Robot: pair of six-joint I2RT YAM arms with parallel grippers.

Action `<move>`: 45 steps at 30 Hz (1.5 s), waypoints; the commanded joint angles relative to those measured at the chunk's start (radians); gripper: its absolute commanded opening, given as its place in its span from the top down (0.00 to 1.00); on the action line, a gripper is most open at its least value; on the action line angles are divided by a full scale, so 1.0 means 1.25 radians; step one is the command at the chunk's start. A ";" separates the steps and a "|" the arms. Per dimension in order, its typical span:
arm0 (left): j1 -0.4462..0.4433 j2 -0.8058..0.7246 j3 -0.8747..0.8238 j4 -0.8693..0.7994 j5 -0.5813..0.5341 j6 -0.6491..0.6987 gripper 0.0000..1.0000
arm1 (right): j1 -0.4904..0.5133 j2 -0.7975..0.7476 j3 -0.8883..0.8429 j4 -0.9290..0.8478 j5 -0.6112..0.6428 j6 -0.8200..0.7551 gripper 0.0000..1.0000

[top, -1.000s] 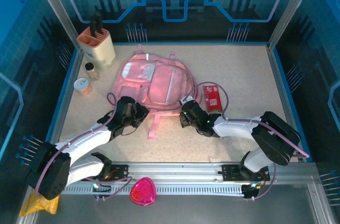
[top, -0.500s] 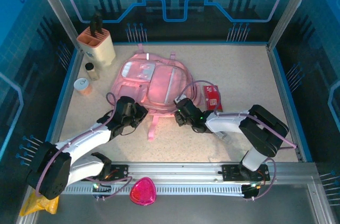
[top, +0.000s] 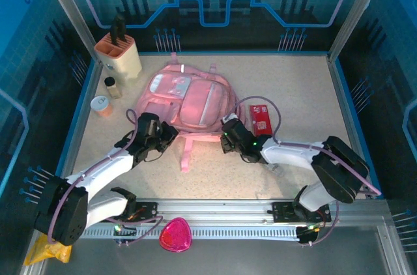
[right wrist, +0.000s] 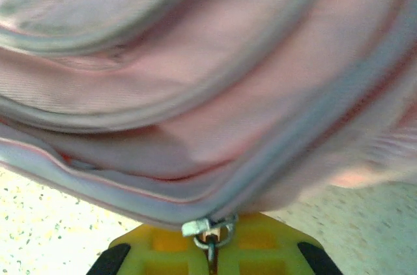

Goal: Pack the student bag
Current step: Zip the student bag at the center of the table.

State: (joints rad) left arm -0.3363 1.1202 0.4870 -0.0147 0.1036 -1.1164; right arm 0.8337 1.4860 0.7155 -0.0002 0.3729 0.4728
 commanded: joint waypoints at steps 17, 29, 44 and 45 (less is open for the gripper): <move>0.090 0.200 0.246 -0.039 0.032 0.218 0.73 | 0.118 0.050 0.105 -0.130 -0.139 0.049 1.00; -0.065 0.006 0.006 0.009 -0.007 -0.054 0.32 | 0.117 0.077 0.118 -0.114 -0.163 0.072 1.00; -0.209 0.283 0.041 0.324 -0.031 -0.221 0.61 | 0.123 0.073 0.119 -0.137 -0.141 0.072 1.00; -0.212 0.282 0.037 0.328 -0.045 -0.223 0.67 | 0.123 0.069 0.116 -0.142 -0.138 0.073 1.00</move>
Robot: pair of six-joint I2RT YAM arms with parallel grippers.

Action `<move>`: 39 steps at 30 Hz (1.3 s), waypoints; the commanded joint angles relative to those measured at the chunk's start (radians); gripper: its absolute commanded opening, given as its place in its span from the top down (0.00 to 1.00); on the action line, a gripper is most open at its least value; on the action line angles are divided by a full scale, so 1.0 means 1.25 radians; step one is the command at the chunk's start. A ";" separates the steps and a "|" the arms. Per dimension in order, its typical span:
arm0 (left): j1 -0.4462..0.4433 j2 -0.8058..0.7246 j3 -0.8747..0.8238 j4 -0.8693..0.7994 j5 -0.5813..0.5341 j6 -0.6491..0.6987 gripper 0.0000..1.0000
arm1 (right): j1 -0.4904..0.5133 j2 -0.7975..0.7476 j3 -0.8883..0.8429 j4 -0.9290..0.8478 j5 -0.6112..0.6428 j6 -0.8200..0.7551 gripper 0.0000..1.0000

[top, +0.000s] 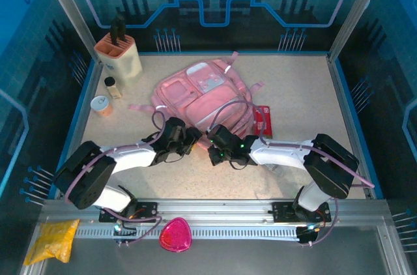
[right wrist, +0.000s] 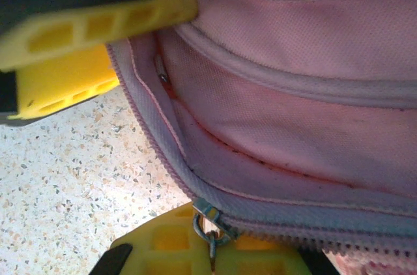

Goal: Pack the student bag
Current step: Zip the student bag at the center of the table.

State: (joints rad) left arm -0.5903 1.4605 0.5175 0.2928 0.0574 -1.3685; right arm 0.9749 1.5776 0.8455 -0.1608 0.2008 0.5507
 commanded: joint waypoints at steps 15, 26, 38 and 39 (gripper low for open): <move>0.125 -0.154 0.028 -0.208 -0.048 0.178 0.99 | -0.037 -0.188 -0.092 -0.162 0.106 0.040 1.00; 0.278 -0.215 0.073 -0.355 -0.005 0.332 1.00 | -0.169 -0.241 -0.101 -0.186 0.081 -0.035 1.00; 0.335 -0.127 0.163 -0.324 0.062 0.380 0.98 | -0.007 -0.124 -0.001 -0.097 -0.017 -0.053 1.00; 0.336 -0.115 0.179 -0.338 0.050 0.396 0.97 | 0.000 -0.107 0.012 -0.084 -0.022 -0.050 1.00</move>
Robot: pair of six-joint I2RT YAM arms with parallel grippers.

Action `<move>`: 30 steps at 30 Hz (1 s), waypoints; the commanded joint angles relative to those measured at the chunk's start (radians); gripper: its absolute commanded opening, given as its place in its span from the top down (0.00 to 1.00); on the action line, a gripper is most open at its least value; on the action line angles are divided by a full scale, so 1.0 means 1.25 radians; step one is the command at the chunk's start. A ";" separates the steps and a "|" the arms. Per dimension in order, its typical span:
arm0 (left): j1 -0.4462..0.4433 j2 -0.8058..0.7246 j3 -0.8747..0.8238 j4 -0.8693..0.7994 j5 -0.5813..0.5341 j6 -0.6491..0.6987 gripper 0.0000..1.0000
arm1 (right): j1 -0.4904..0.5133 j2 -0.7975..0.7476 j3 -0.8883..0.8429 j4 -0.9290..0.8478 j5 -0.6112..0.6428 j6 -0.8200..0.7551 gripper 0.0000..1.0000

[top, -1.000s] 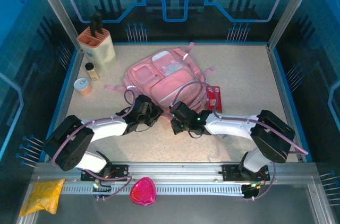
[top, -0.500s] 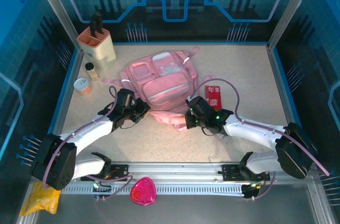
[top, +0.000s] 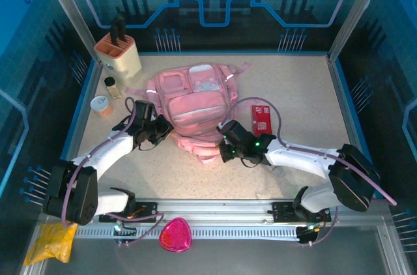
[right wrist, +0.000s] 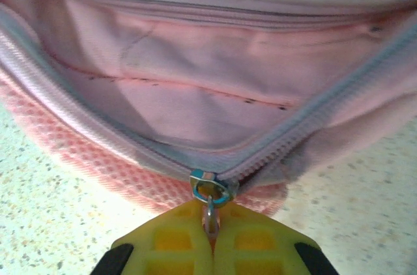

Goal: Pack the student bag
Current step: Zip the student bag at the center of the table.

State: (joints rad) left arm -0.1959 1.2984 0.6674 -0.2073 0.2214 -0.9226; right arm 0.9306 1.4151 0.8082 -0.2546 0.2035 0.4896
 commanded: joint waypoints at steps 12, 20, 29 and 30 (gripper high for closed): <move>0.062 0.002 0.069 0.004 0.033 0.110 0.52 | 0.039 0.112 0.091 0.036 -0.049 0.014 1.00; -0.011 -0.174 -0.053 0.017 0.052 -0.023 0.32 | 0.038 0.124 0.092 0.048 -0.053 0.012 1.00; -0.208 -0.247 -0.165 0.108 -0.090 -0.264 0.23 | 0.038 0.132 0.097 0.053 -0.067 0.011 1.00; -0.229 -0.240 -0.174 0.127 -0.111 -0.285 0.23 | 0.038 0.132 0.097 0.053 -0.067 0.011 1.00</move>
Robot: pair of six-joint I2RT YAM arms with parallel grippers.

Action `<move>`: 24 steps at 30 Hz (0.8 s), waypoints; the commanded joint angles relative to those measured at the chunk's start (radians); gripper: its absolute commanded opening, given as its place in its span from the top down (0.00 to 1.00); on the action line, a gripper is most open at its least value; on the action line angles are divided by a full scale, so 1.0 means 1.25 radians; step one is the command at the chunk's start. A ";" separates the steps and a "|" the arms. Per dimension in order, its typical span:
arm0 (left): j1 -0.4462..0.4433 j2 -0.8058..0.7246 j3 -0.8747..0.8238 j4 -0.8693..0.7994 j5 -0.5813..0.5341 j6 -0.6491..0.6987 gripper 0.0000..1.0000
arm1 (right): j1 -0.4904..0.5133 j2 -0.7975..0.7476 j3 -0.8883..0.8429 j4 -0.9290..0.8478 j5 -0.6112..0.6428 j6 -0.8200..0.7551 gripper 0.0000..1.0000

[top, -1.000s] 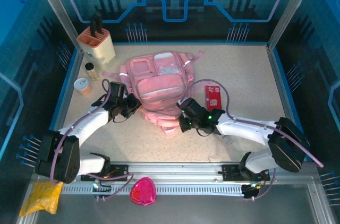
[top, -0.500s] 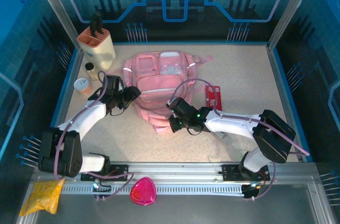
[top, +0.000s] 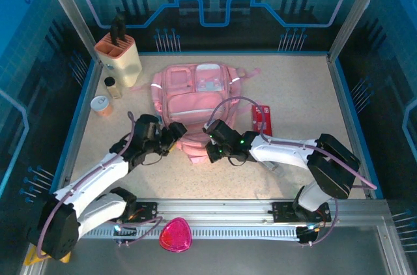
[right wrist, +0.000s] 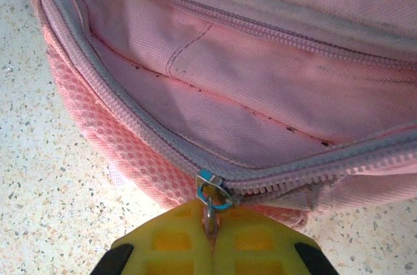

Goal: Pack the student bag
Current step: Zip the student bag at the center of the table.

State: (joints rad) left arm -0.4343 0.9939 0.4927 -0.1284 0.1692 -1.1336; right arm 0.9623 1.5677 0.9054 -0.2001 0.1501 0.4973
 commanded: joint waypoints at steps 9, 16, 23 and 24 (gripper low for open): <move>-0.119 0.159 -0.005 0.173 -0.123 -0.177 0.31 | 0.014 0.016 0.040 -0.016 -0.016 -0.007 1.00; -0.116 0.184 0.026 0.092 -0.199 -0.117 0.62 | 0.014 -0.017 0.038 -0.070 0.034 -0.013 1.00; -0.023 0.153 0.028 0.000 -0.197 -0.023 1.00 | -0.024 -0.058 0.011 -0.163 0.135 -0.004 1.00; -0.003 0.144 0.028 -0.013 -0.191 -0.006 1.00 | -0.039 -0.063 0.006 -0.168 0.133 -0.002 1.00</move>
State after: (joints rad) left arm -0.5186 1.2057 0.5156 -0.0441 0.0257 -1.2285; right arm 0.9535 1.5448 0.9276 -0.2710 0.2310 0.4889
